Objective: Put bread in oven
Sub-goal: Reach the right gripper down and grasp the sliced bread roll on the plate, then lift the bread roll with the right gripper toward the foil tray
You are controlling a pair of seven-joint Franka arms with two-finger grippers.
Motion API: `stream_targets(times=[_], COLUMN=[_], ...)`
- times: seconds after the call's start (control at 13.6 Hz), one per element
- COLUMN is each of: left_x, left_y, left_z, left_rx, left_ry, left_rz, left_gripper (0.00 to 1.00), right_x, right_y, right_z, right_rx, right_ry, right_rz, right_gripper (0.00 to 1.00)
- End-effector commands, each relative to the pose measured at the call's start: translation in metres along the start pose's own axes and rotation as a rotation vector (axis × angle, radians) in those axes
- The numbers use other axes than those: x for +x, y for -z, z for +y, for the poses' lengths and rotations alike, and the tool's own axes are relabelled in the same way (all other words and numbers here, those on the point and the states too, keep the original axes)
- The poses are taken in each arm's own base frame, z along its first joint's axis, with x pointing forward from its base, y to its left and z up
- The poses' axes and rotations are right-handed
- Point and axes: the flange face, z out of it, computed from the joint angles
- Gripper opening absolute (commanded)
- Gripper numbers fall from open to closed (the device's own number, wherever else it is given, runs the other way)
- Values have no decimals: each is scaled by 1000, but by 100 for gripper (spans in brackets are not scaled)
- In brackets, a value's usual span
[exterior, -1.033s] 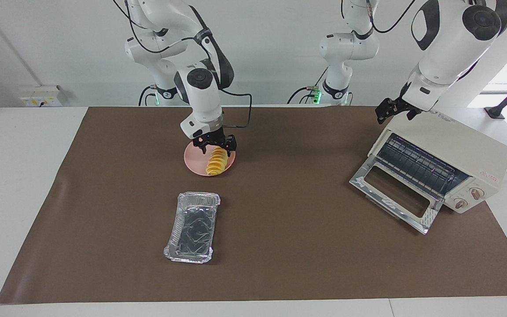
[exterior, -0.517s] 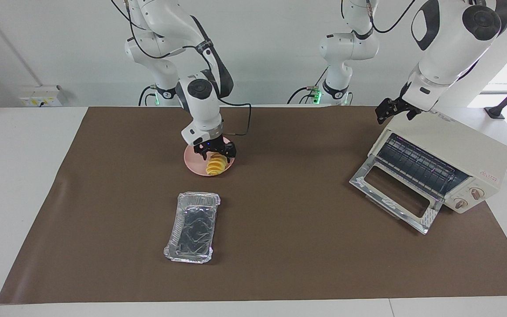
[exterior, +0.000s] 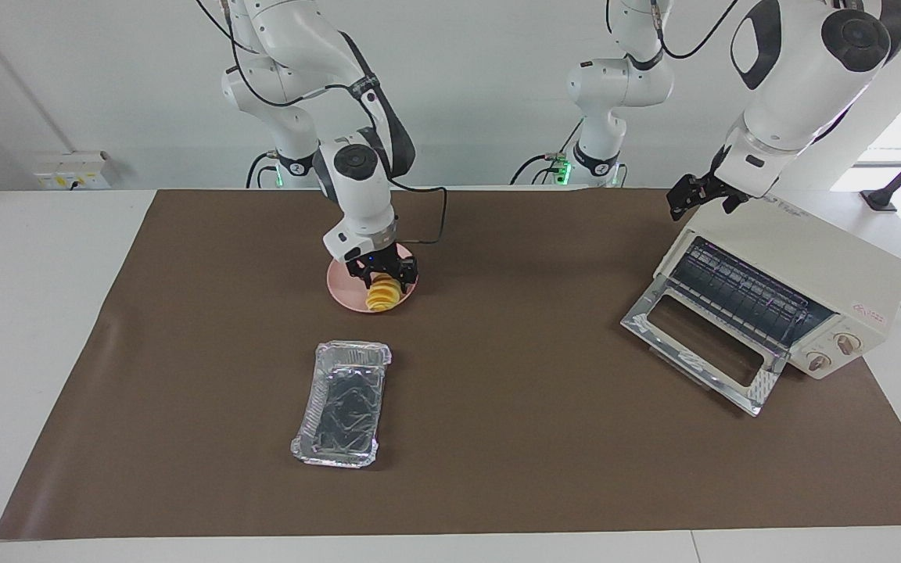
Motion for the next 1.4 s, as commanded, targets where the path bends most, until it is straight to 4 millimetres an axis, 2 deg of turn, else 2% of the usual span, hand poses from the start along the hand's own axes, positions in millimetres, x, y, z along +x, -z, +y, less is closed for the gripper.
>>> stream_targets(times=[0.0,0.15,0.3,0.44,0.52,0.66,0.81,0.96,1.11,1.25,1.33], left_x=[-6,-6,-6,-6,-6,-6,-6,-6,-6,-6,-6], left_y=[3,3,3,3,3,3,3,3,3,3,3], left_z=[-4,-4,-3,-3,-3,-3,-4,-4,-4,-3,-4], left_rx=[-16,-16,-16,-16,-15,-16,-16,-16,-16,-16,-16], left_ry=[8,8,7,7,7,7,8,8,8,7,8], left_rz=[-1,-2,-1,-1,-2,-1,-1,-1,-1,-1,-1], left_gripper=[100,100,100,100,100,100,100,100,100,100,100], right_x=[6,11,29,65,86,133,168,198,230,260,271], right_y=[-2,7,37,80,95,127,137,133,122,101,93], right_z=[-2,-5,-14,-16,-18,3,20,22,16,23,21], right_rx=[7,3,-16,-29,-31,-8,5,-40,-53,-67,-63], right_ry=[-9,-8,-11,-10,-1,5,4,23,18,16,21], right_rz=[0,-6,-34,-57,-71,-44,-26,-39,-43,-17,-12], right_gripper=[0,0,0,0,0,0,0,0,0,0,0])
